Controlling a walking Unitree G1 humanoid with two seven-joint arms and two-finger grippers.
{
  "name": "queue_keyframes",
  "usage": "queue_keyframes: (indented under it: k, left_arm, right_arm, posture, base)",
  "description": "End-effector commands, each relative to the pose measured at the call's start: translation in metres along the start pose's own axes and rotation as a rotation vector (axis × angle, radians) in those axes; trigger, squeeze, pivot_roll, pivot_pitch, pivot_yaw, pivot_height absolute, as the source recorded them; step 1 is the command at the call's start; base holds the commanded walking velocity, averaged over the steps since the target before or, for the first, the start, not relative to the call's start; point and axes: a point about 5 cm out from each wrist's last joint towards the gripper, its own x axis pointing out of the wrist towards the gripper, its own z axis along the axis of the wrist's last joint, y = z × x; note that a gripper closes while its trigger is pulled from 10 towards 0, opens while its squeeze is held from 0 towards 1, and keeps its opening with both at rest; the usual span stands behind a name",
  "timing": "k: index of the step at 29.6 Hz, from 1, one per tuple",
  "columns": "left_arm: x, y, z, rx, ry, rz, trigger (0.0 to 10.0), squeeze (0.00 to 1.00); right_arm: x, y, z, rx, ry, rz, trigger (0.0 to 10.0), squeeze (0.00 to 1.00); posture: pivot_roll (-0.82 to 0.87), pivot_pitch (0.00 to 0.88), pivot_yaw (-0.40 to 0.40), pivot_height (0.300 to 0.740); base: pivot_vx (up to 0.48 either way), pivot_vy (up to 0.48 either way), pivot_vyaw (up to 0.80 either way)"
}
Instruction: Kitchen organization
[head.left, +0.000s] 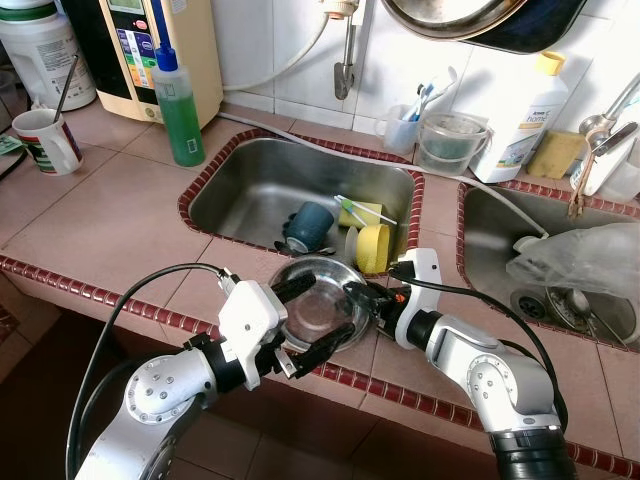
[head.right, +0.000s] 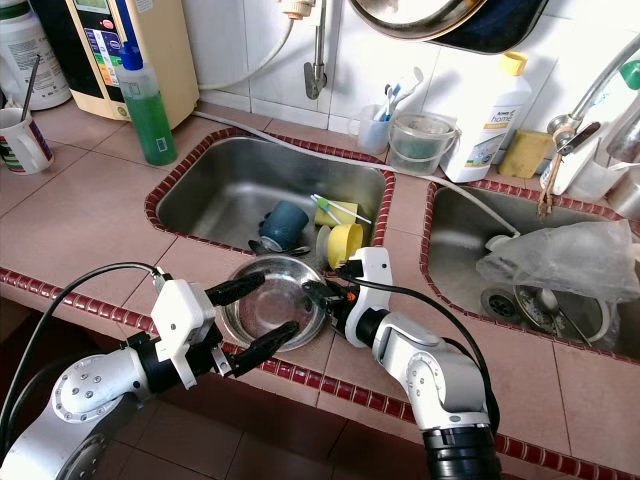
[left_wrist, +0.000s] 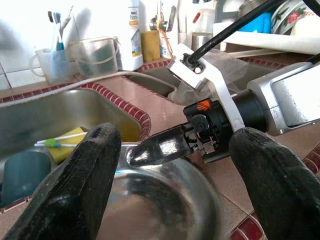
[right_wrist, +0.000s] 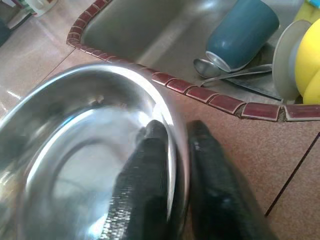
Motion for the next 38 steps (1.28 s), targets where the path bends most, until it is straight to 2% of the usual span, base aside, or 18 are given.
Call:
queue_keyframes:
  k: [1, 17, 18, 20, 23, 24, 25, 26, 32, 35, 38]
  left_arm:
    - [0.0, 0.0, 0.006, 0.013, -0.018, -0.012, 10.0, 0.0]
    - [0.0, 0.008, 0.009, 0.019, -0.028, 0.013, 10.0, 0.0]
    - [0.0, 0.009, 0.009, 0.017, -0.029, 0.018, 10.0, 0.0]
    - [0.001, 0.016, 0.009, -0.007, -0.034, 0.054, 10.0, 0.0]
    - [0.001, 0.02, 0.01, -0.013, -0.037, 0.077, 10.0, 0.0]
    - [0.001, 0.024, 0.01, -0.022, -0.038, 0.101, 10.0, 0.0]
    - [0.002, 0.027, 0.01, -0.029, -0.04, 0.113, 10.0, 0.0]
    - [0.002, 0.029, 0.01, -0.035, -0.04, 0.126, 10.0, 0.0]
    - [0.004, 0.048, 0.007, -0.021, -0.02, 0.243, 10.0, 0.0]
    - [0.006, 0.068, 0.001, 0.017, 0.022, 0.406, 10.0, 0.0]
    - [0.012, 0.078, -0.002, -0.016, 0.037, 0.488, 10.0, 0.0]
  right_arm:
    - [-0.002, -0.003, 0.006, -0.001, -0.02, -0.015, 0.0, 0.0]
    - [0.0, -0.013, 0.017, -0.02, -0.076, -0.091, 0.0, 0.0]
    - [-0.001, -0.015, 0.019, -0.022, -0.09, -0.1, 0.0, 0.0]
    - [-0.004, -0.022, 0.032, -0.061, -0.185, -0.155, 0.0, 0.0]
    - [-0.005, -0.025, 0.039, -0.075, -0.234, -0.187, 0.0, 0.0]
    - [-0.007, -0.027, 0.044, -0.082, -0.275, -0.207, 5.6, 0.0]
    - [-0.008, -0.029, 0.048, -0.091, -0.302, -0.22, 9.6, 0.0]
    - [-0.009, -0.03, 0.052, -0.097, -0.329, -0.23, 10.0, 0.0]
    - [-0.019, -0.031, 0.077, -0.155, -0.509, -0.276, 10.0, 0.0]
    - [-0.023, -0.026, 0.087, -0.239, -0.601, -0.29, 10.0, 0.0]
    - [-0.024, -0.02, 0.091, -0.283, -0.651, -0.292, 10.0, 0.0]
  posture:
    - [-0.02, 0.073, -0.056, 0.74]
    - [-0.02, 0.07, -0.05, 0.74]
    - [-0.02, 0.07, -0.05, 0.74]
    - [-0.02, 0.067, -0.047, 0.74]
    - [-0.02, 0.066, -0.046, 0.74]
    - [-0.02, 0.066, -0.046, 0.74]
    - [-0.03, 0.064, -0.043, 0.74]
    - [-0.03, 0.063, -0.042, 0.74]
    - [-0.03, 0.059, -0.036, 0.74]
    - [-0.03, 0.056, -0.031, 0.74]
    - [-0.03, 0.052, -0.029, 0.74]
  base:
    - [0.0, 0.0, 0.0]
    - [0.0, 0.0, 0.0]
    - [0.0, 0.0, 0.0]
    - [0.0, 0.0, 0.0]
    - [0.0, 0.0, 0.0]
    - [0.0, 0.0, 0.0]
    - [0.0, 0.0, 0.0]
    - [0.0, 0.0, 0.0]
    - [0.0, 0.0, 0.0]
    - [0.0, 0.0, 0.0]
    - [0.0, 0.0, 0.0]
